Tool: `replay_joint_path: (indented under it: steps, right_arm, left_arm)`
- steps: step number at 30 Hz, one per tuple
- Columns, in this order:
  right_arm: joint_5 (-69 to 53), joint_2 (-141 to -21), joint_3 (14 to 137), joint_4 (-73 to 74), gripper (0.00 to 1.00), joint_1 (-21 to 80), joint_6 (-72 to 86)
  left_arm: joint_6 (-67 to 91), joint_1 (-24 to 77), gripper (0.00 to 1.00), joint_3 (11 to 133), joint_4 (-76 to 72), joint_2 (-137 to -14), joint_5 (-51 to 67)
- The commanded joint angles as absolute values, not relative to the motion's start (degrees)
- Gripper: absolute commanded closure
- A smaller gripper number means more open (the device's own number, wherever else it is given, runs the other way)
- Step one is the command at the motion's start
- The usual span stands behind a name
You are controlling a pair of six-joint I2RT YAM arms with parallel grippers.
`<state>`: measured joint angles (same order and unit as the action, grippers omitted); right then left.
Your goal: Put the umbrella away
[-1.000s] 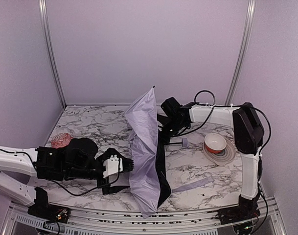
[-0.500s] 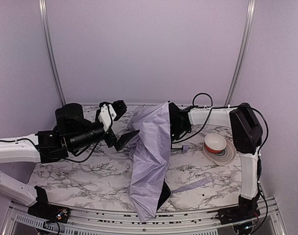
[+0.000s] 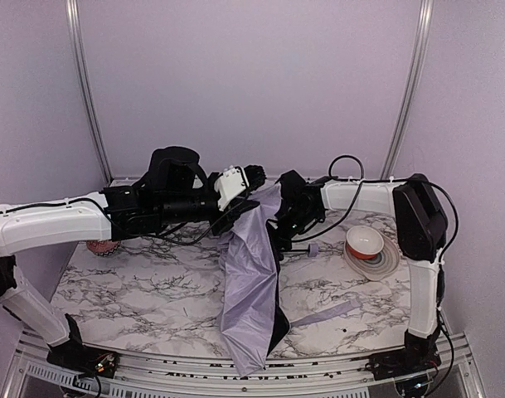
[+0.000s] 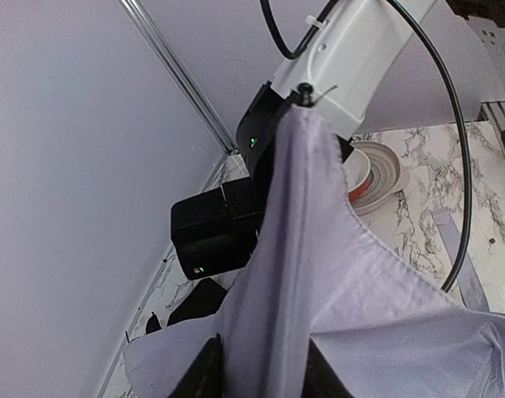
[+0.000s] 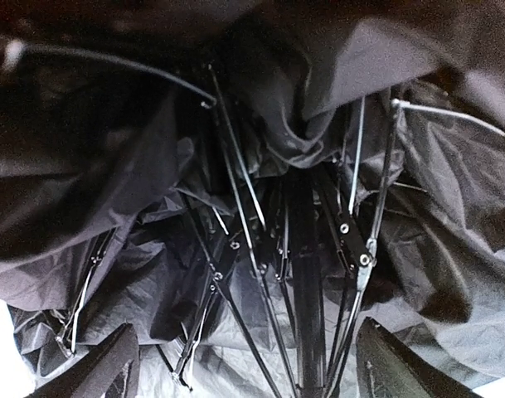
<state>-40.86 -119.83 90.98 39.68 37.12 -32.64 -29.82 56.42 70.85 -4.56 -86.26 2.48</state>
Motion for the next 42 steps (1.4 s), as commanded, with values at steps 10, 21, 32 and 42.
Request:
replay_joint_path:
  steps: [10, 21, 32, 42]
  right_arm:
    - [-37.9, -106.7, 81.4, 34.5, 0.00, 33.1, -33.5]
    - [-42.9, -95.5, 77.0, 31.3, 0.00, 28.7, -32.3]
    - [-45.6, -84.3, 67.6, 14.1, 0.01, 28.7, -16.8]
    - [-43.1, -94.6, 69.5, 7.4, 0.10, 29.5, -7.1]
  left_arm:
    - [-28.8, 50.6, 1.00, 65.0, 0.5, -75.7, 2.3]
    - [-25.8, 50.2, 1.00, 68.0, 0.9, -80.9, 8.1]
    - [-25.9, 47.3, 1.00, 77.9, 3.2, -102.9, 12.5]
    - [-25.6, 43.9, 0.84, 84.1, 3.5, -117.6, 20.2]
